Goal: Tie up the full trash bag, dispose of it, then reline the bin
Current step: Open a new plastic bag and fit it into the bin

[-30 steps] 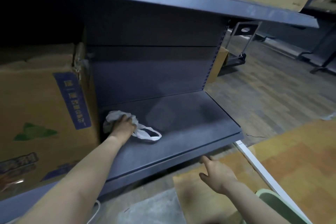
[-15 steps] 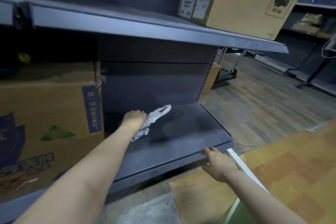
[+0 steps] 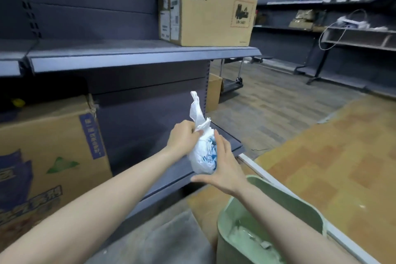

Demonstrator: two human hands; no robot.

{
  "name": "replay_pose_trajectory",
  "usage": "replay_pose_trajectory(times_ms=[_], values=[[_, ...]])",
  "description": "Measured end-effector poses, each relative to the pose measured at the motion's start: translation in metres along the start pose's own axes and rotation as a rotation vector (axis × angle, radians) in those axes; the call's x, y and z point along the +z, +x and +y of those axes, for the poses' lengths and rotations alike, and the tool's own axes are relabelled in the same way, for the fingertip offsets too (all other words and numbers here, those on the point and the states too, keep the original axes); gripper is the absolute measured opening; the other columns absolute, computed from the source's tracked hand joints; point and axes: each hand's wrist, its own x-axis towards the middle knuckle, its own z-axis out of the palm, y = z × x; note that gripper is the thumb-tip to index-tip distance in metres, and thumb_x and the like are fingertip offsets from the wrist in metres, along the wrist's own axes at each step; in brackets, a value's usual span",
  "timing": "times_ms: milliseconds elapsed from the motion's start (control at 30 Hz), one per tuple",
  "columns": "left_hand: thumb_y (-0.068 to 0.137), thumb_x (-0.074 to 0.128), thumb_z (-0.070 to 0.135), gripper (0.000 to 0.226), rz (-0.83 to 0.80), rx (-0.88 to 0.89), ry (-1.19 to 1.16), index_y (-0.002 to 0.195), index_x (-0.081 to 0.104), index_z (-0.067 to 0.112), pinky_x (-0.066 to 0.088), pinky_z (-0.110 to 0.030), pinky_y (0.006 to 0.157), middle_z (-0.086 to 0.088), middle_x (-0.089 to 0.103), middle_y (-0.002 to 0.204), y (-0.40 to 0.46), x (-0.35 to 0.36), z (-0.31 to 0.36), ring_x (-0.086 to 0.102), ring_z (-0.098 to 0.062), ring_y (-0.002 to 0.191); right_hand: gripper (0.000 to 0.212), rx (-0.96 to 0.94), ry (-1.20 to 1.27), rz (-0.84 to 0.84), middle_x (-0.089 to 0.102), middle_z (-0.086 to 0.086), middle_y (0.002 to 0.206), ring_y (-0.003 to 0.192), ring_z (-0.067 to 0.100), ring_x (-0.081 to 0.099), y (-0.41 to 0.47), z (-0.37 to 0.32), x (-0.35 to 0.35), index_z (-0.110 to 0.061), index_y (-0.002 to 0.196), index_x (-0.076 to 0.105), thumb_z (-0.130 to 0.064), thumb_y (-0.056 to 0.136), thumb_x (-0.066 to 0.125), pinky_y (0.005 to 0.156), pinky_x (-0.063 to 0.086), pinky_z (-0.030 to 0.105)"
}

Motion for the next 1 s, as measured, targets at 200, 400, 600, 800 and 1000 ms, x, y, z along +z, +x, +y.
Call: replay_pose_trajectory(times_ms=[200, 400, 600, 800, 1000], values=[[0.088, 0.061, 0.036, 0.036, -0.095, 0.032, -0.393, 0.066, 0.059, 0.008, 0.042, -0.029, 0.058, -0.003, 0.058, 0.063, -0.036, 0.012, 0.015, 0.050, -0.015, 0.060, 0.100, 0.122, 0.268, 0.150, 0.038, -0.011, 0.140, 0.126, 0.008, 0.042, -0.022, 0.006, 0.006, -0.028, 0.147, 0.020, -0.046, 0.066, 0.076, 0.098, 0.041, 0.028], [0.084, 0.070, 0.025, 0.053, -0.028, -0.115, -0.797, 0.132, 0.051, 0.013, 0.056, -0.025, 0.074, -0.002, 0.057, 0.129, -0.060, 0.018, 0.003, 0.061, -0.015, 0.102, 0.039, 0.213, 0.543, 0.309, 0.055, -0.008, 0.118, 0.112, 0.016, 0.055, -0.026, 0.009, -0.008, -0.022, 0.125, 0.041, -0.026, 0.091, 0.060, 0.094, 0.044, 0.031], [0.042, 0.081, 0.063, 0.106, -0.027, -0.158, -0.594, 0.134, 0.041, 0.027, 0.042, -0.043, 0.105, 0.008, 0.050, 0.134, -0.068, 0.035, -0.013, 0.044, -0.020, 0.127, 0.025, 0.254, 0.664, 0.379, 0.063, -0.005, 0.106, 0.101, 0.016, 0.060, -0.025, -0.001, -0.007, -0.016, 0.119, 0.051, -0.023, 0.096, 0.049, 0.087, 0.049, 0.034], [0.066, 0.084, 0.034, 0.067, 0.056, -0.442, -0.930, 0.122, 0.056, 0.010, 0.055, -0.044, 0.086, -0.007, 0.066, 0.117, -0.057, 0.029, -0.045, 0.065, -0.026, 0.101, 0.017, 0.269, 0.834, 0.477, 0.061, -0.001, 0.088, 0.080, 0.011, 0.056, -0.021, -0.012, -0.021, -0.011, 0.095, 0.060, -0.014, 0.097, 0.043, 0.073, 0.045, 0.025], [0.086, 0.067, 0.010, 0.023, -0.057, -0.460, -0.962, 0.108, 0.066, 0.010, 0.057, -0.034, 0.067, -0.011, 0.069, 0.102, -0.049, 0.010, -0.072, 0.065, -0.023, 0.080, 0.015, 0.486, 1.014, 0.425, 0.065, 0.002, 0.094, 0.095, 0.028, 0.060, -0.015, 0.008, -0.030, -0.020, 0.099, 0.062, -0.020, 0.098, 0.046, 0.091, 0.049, 0.049]])
